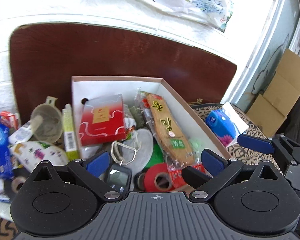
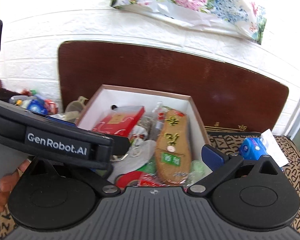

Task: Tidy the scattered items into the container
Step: 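Withdraw left tool from the box back toward the pile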

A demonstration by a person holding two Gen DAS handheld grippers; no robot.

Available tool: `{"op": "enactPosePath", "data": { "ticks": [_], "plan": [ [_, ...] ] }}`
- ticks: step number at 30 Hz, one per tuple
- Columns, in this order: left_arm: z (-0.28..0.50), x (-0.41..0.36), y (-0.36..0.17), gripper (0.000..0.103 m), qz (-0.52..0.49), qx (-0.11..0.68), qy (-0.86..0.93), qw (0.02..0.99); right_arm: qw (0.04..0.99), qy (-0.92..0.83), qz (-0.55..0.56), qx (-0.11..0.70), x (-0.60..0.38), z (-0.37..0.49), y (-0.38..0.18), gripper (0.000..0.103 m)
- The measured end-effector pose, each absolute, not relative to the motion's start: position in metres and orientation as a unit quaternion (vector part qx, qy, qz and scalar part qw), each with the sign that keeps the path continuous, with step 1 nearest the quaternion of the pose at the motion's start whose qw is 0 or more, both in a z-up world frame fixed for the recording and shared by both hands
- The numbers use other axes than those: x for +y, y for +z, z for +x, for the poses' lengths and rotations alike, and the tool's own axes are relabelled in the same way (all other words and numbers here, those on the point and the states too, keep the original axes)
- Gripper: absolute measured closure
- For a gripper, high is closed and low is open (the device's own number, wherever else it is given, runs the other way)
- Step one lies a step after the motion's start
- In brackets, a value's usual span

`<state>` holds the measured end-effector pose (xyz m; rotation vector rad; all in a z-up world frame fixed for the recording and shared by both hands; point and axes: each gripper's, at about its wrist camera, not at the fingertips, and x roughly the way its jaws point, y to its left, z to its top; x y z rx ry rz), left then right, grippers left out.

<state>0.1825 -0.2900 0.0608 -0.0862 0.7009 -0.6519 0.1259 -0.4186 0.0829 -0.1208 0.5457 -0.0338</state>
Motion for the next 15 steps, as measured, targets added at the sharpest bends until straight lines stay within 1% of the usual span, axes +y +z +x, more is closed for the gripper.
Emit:
{"op": "enactPosePath", "data": {
  "ticks": [7, 15],
  "plan": [
    [0.139, -0.241, 0.041, 0.000, -0.078, 0.347, -0.293, 0.888, 0.960, 0.027, -0.050, 0.276, -0.383, 0.091, 0.074, 0.001],
    [0.088, -0.183, 0.014, 0.000, -0.096, 0.348, -0.256, 0.897, 0.956, 0.083, -0.040, 0.278, -0.328, 0.048, 0.048, 0.001]
  ]
}}
